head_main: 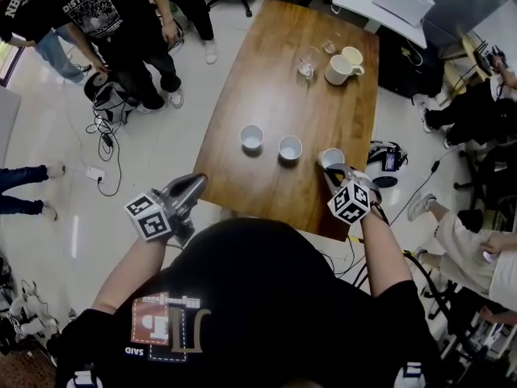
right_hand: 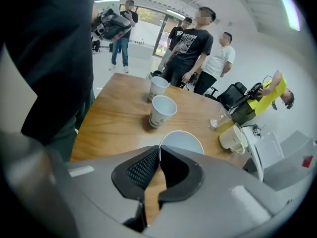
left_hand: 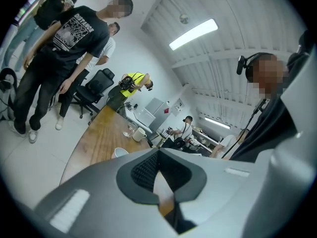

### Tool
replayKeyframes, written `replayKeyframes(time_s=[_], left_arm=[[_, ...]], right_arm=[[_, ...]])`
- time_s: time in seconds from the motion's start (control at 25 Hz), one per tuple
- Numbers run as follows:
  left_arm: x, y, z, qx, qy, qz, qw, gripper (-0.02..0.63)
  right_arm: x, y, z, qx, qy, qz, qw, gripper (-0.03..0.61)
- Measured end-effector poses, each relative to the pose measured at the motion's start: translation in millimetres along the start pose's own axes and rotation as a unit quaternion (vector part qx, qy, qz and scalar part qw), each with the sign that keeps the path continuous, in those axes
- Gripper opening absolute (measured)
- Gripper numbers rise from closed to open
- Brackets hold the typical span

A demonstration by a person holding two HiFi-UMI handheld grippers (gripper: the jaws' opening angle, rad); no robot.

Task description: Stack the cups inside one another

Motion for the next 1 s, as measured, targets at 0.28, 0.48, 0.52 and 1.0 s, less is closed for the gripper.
replayKeyframes(time_s=[0.28,0.48,0.52,1.0], left_arm=[[1.8,-1.3,11.6,-0.016,-0.006,-0.006,0.9998,-0.003],[-2.4,-6.8,22.3,-0.026,-0.024,-0.005,0.9994,-0.003],[-2.2,-6.9,26.2,-0.028,-0.027,-0.005,0.9992,-0.003],[1.7,2.5,66.5,-0.042,-0.054,-0.001,0.9977,-0.003]], right_arm=[[-29.0,-75.8,27.9,-0.076,-0.019,-0.021,0.997,0.024],[-27.7,-108.3,15.5,-0.083,-0.050,-0.006,0.995,0.025],[-24.7,-112.0,10.4,-0.080,-0.056,-0.001,0.995,0.025],[-1.0,-120.0,-29.7,-0.049,-0.090,0.011,0.995,0.113]])
Point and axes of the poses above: the fingertips, and each gripper's own axes: z backward along the fingers, x to its left, y out of its underside, the point moved 8 cm from there along z, backward along the fingers, and after that the axes turned 13 degrees about y, right-handed, at the moved point
